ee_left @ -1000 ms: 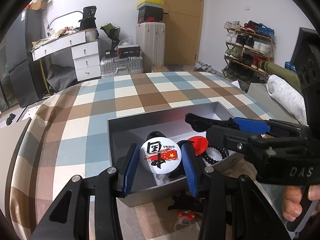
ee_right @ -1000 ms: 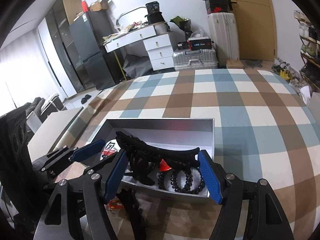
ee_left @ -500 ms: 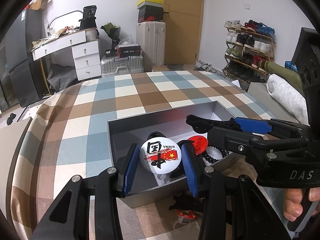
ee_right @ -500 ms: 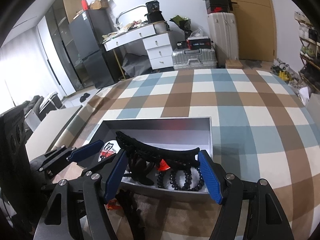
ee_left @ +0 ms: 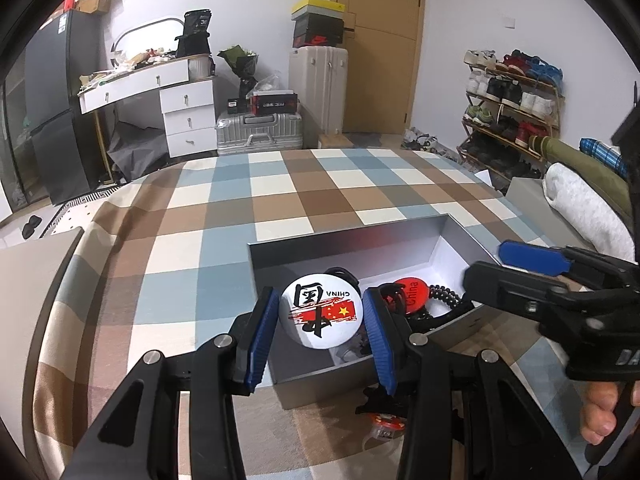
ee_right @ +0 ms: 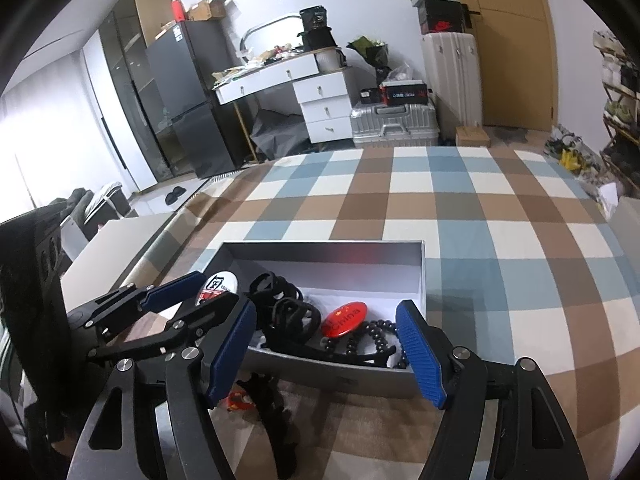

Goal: Organize jewelry
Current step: 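Carry the clip and badge into the grey box and open both tools, then grasp the clear ring with red top with the left tool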

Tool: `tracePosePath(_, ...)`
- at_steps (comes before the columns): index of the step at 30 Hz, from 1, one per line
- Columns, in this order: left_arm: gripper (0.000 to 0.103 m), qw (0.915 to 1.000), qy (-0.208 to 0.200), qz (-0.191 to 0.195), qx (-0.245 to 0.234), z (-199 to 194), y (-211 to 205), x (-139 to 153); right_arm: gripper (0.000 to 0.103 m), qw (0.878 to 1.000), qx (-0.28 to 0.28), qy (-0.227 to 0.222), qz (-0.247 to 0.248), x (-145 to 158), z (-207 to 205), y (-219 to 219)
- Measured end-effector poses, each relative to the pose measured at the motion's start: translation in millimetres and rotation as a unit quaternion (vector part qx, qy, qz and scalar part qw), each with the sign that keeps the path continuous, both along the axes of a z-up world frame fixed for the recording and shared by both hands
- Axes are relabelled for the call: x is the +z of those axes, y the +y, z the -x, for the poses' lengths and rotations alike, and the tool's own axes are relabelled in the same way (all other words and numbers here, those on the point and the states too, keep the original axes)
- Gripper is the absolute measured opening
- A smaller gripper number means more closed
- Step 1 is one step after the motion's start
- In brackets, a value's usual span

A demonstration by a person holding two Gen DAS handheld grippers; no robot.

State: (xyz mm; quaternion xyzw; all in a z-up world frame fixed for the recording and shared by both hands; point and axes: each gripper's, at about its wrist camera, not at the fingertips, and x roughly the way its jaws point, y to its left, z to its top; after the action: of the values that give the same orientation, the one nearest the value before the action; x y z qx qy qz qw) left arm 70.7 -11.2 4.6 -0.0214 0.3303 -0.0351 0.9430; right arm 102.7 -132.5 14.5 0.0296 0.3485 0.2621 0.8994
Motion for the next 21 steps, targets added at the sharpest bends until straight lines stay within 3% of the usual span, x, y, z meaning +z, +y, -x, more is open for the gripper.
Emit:
tracePosePath(4, 0.044, 1.0000, -0.003, -0.002, -0.002, 7, -1, 3, 0.082, 1.000, 0.001, -0.014, 0.006, 4, 10, -5)
tracePosePath(6, 0.066, 1.0000, -0.002, -0.003, 0.000, 10, -1, 4, 0.085, 1.000, 0.002, -0.017, 0.008, 6, 13, -10)
tracePosePath(7, 0.073, 1.0000, -0.004, -0.003, 0.002, 12, 0, 5, 0.087, 1.000, 0.002, -0.017, 0.008, 6, 14, -11)
tracePosePath(14, 0.087, 0.9998, 0.001, 0.006, 0.019, 27, 8, 9, 0.097, 1.000, -0.011, -0.004, 0.010, 0, 16, -29)
tracePosePath(17, 0.101, 0.9997, 0.003, -0.005, 0.024, 33, 7, 8, 0.101, 1.000, -0.012, 0.006, 0.017, -5, 18, -32)
tracePosePath(21, 0.102, 0.9998, 0.007, -0.009, 0.016, 40, 5, 3, 0.103, 0.999, -0.012, 0.019, 0.041, -15, 19, -30)
